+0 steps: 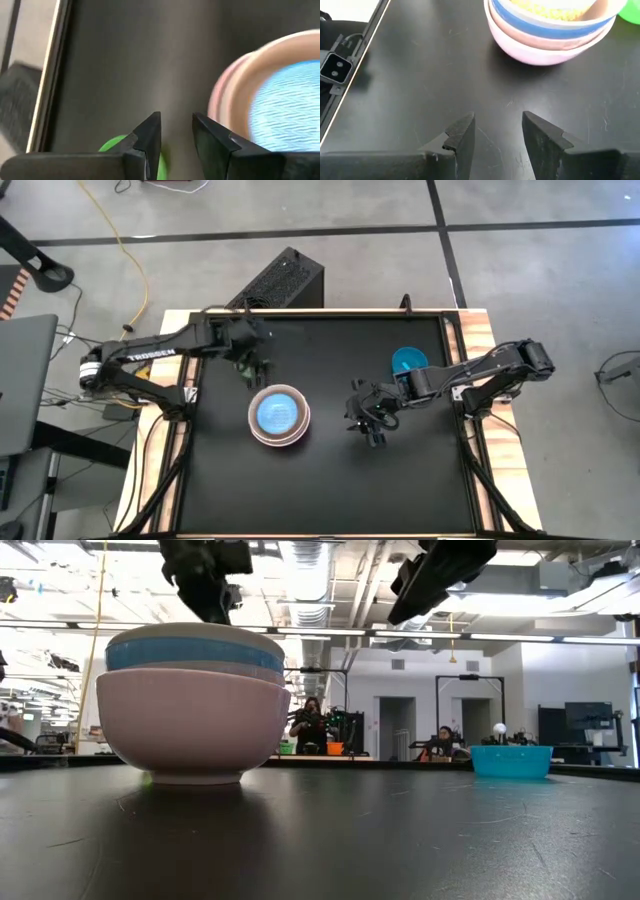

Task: Nest bowls inside each other
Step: Stack the green bowl on top of the blue pattern bowl

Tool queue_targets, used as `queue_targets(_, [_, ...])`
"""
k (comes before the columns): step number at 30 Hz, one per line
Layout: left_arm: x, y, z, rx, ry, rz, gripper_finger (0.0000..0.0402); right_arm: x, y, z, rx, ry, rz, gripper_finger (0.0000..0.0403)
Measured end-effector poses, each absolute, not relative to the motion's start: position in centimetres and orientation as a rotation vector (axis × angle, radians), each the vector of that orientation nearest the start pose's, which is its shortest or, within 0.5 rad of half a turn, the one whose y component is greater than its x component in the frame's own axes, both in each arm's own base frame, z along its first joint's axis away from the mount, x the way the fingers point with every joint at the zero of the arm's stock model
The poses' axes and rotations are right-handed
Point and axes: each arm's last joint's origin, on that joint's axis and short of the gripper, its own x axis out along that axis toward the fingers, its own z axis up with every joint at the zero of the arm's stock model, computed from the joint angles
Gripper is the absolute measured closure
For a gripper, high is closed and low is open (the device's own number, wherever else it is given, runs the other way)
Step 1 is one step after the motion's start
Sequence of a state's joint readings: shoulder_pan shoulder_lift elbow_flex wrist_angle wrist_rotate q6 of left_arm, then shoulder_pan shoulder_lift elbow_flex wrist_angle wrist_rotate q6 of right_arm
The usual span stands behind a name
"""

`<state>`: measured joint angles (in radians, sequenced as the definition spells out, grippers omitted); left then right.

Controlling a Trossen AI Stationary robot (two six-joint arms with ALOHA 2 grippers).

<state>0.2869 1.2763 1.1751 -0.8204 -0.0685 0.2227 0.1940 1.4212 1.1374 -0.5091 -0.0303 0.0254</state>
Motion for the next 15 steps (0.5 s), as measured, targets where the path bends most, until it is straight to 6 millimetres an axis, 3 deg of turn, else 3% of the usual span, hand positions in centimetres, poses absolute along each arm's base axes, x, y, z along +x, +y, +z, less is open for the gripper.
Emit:
queue_targets(8, [20.1,16.7,29.0,-0.137,1.113,0.477,0.0301,29.2,5.7,28.2,-0.016,0.836,0.177,0.0225])
queue_targets(15, [18.1,21.6,25.1,-0.363,1.238,0.502,0.0301,29.0,5.8,28.1,-0.011,0.857,0.177,0.0225])
